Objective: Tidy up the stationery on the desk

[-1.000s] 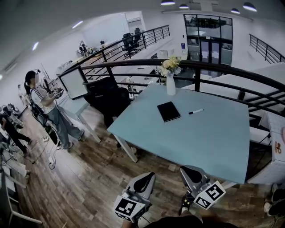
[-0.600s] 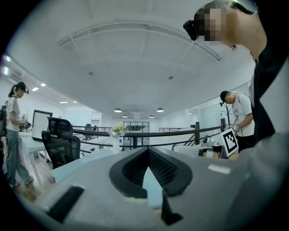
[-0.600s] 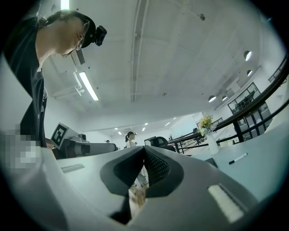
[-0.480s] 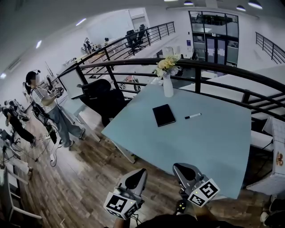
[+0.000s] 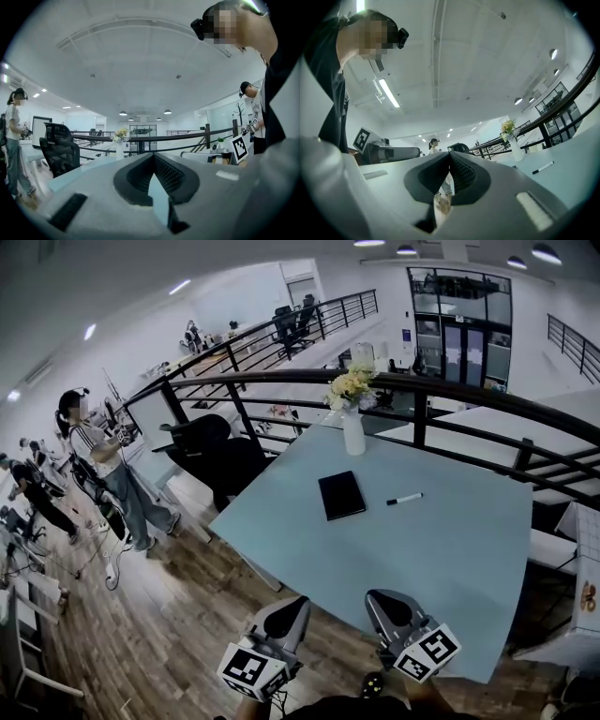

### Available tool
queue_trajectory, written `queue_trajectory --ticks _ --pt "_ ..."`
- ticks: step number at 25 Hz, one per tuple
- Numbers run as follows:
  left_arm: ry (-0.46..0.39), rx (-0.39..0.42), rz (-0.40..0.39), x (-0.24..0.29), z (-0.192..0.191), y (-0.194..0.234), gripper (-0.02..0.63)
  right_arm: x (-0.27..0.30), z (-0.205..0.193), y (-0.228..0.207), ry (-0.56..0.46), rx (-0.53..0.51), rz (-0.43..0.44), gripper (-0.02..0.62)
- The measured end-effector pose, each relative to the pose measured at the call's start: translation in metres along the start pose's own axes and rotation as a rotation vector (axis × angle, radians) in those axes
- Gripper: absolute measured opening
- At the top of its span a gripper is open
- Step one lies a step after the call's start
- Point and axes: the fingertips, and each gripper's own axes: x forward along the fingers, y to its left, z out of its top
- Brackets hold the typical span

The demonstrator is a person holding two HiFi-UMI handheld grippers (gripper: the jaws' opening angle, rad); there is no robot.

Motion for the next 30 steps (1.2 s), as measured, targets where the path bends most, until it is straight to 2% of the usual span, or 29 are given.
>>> queue_trajectory --ticks 16,23,30 --pt "0.003 -0.012 0.035 0.051 0.003 -0.003 -0.009 0.004 0.013 -0.045 -0.002 0.016 0.044 0.005" --pt "0.000 -0.022 0.029 0.067 0.003 -0.015 -0.009 -0.006 0.018 -0.061 0.009 0.018 0.036 0.005" --pt "-0.007 -0.038 0.035 0.075 -0.004 0.005 -0.009 0.008 0.012 -0.070 0.018 0.006 0.028 0.005"
